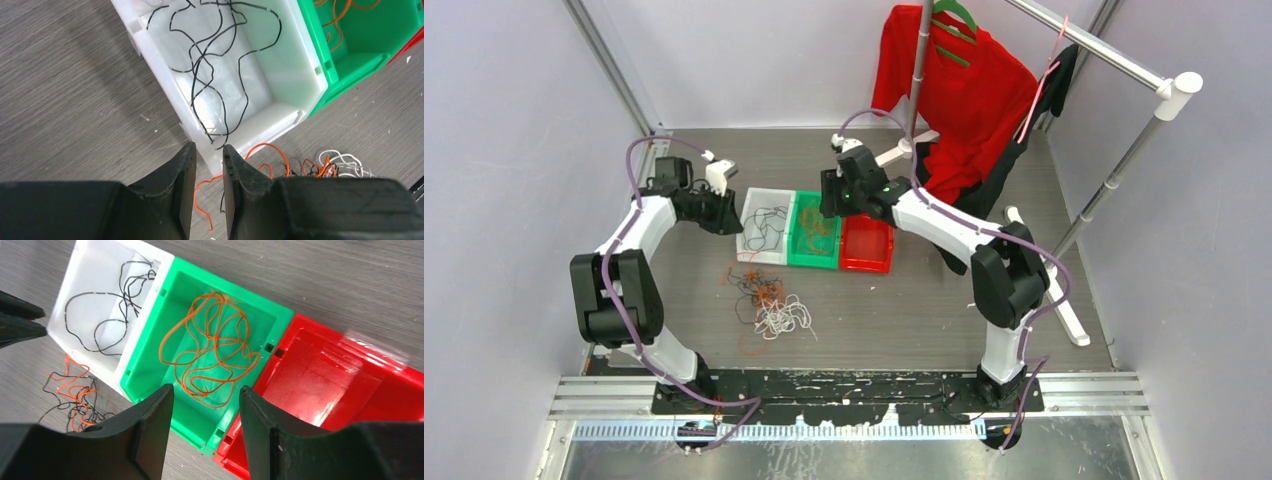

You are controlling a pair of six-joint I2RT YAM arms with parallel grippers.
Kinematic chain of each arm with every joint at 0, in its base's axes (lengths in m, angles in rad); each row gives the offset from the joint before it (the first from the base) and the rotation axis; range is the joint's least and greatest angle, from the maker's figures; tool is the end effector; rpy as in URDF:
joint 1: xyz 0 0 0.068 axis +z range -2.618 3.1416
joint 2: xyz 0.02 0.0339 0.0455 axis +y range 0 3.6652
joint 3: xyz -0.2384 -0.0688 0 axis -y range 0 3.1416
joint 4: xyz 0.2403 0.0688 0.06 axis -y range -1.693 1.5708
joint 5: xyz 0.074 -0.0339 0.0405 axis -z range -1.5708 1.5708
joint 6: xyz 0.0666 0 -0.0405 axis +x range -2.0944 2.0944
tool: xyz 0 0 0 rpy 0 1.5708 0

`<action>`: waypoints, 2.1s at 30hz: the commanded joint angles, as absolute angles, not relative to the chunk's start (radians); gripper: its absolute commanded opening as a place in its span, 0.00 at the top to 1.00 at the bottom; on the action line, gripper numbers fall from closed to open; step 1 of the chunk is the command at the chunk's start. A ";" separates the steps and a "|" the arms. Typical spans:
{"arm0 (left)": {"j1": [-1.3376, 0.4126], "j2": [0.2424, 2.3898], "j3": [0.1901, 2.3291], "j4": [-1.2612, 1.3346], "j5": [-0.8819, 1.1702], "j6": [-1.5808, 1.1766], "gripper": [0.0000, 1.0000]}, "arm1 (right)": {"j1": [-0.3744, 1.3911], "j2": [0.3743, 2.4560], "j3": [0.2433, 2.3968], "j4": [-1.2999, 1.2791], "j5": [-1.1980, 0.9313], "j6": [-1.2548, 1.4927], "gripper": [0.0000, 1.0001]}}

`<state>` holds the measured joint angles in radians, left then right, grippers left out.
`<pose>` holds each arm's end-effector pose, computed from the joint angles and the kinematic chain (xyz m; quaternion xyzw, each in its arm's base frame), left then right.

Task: Untangle the cables
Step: Adjust the bin at the center of the board, then untie the cable.

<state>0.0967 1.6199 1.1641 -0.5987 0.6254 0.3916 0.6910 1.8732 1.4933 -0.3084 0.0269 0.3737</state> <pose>0.3393 -0.0063 0.1884 0.2128 0.8985 -0.2299 0.3076 0.3441 0.2822 0.2184 -0.1372 0.8937 0.2063 0.3741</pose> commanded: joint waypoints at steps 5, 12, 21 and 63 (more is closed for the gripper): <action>0.045 1.679 1.200 -0.452 0.645 0.306 0.74 | 0.652 1.726 1.366 -0.254 0.000 0.421 0.43; 0.009 1.737 1.254 -0.397 0.635 0.255 0.77 | 0.638 1.670 1.243 -0.161 0.022 0.451 0.43; -0.004 1.774 1.383 -0.387 0.634 0.190 0.78 | 0.638 1.580 1.115 -0.061 0.017 0.458 0.43; -0.052 1.696 1.145 -0.738 0.639 0.474 0.63 | 0.787 0.974 0.790 -0.233 0.005 0.524 0.53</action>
